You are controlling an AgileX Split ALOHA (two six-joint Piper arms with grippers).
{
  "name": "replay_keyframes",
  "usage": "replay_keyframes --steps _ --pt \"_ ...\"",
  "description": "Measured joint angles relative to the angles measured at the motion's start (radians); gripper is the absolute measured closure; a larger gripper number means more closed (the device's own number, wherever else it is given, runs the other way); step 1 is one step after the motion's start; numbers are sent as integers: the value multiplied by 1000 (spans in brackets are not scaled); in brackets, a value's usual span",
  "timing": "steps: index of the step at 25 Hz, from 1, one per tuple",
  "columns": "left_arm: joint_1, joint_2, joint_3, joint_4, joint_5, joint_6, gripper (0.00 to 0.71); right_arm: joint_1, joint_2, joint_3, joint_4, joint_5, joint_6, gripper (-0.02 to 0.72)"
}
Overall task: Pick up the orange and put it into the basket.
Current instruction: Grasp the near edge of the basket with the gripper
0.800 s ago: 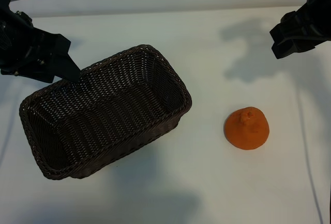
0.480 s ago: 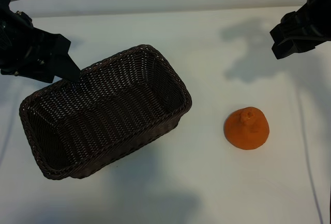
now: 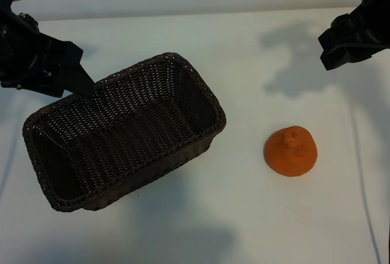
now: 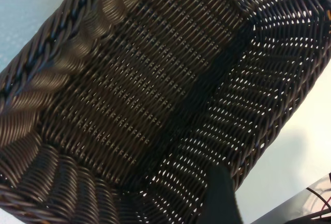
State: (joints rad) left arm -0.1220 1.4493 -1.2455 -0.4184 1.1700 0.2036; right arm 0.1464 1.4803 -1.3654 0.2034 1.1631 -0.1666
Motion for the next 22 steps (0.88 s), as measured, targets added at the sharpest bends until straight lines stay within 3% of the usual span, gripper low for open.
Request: replay_keyframes --steps 22 --pt "0 0 0 0 -26 5 165 0 0 0 0 4 0 178"
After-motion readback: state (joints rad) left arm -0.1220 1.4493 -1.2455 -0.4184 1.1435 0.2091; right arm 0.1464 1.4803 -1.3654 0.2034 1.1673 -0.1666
